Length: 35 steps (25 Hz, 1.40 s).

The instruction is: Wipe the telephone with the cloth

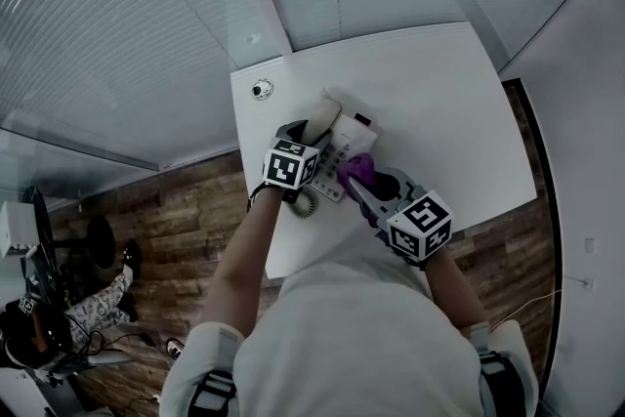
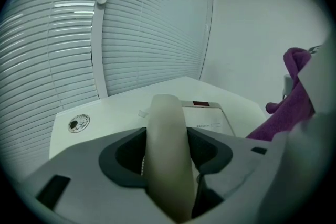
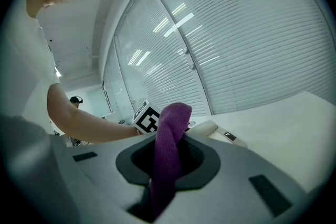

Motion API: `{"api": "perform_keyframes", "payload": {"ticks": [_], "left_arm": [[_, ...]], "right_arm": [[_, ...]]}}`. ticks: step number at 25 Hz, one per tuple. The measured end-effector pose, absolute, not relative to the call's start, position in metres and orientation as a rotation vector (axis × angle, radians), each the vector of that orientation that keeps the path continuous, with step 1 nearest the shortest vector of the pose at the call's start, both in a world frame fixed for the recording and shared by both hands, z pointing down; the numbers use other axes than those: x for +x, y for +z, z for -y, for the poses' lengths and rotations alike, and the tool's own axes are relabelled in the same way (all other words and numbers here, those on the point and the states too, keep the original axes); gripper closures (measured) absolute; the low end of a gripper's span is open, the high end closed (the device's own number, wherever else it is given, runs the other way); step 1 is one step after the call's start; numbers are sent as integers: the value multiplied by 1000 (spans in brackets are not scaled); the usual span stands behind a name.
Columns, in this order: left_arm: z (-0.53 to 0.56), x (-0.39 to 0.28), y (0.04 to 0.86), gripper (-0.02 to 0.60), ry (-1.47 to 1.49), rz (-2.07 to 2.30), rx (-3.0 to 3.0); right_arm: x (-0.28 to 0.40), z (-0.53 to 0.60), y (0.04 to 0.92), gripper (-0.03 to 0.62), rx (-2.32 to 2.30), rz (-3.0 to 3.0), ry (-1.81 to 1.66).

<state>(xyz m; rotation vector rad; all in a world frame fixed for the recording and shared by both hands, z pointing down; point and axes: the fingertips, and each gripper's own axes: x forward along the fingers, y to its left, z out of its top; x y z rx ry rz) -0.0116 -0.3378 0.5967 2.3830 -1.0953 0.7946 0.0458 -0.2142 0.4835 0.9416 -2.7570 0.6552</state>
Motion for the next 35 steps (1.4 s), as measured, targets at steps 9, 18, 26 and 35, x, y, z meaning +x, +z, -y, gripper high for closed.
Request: {"api": "perform_keyframes", "payload": {"ticks": [9,18,26,35], "left_arm": [[329,-25,592,258,740,1134,2305],[310,-61,553,377,445,1261,2213],[281,-100,529,537,244,1333,2085],[241,-138,532,560,120,1344,1921]], "right_arm": [[49,223,482,534,990,2737,655],[48,266,467,534,1120,2680,507],[48,306,462,534,1249,2579,414],[47,357,464,534,1347,2439,267]]}}
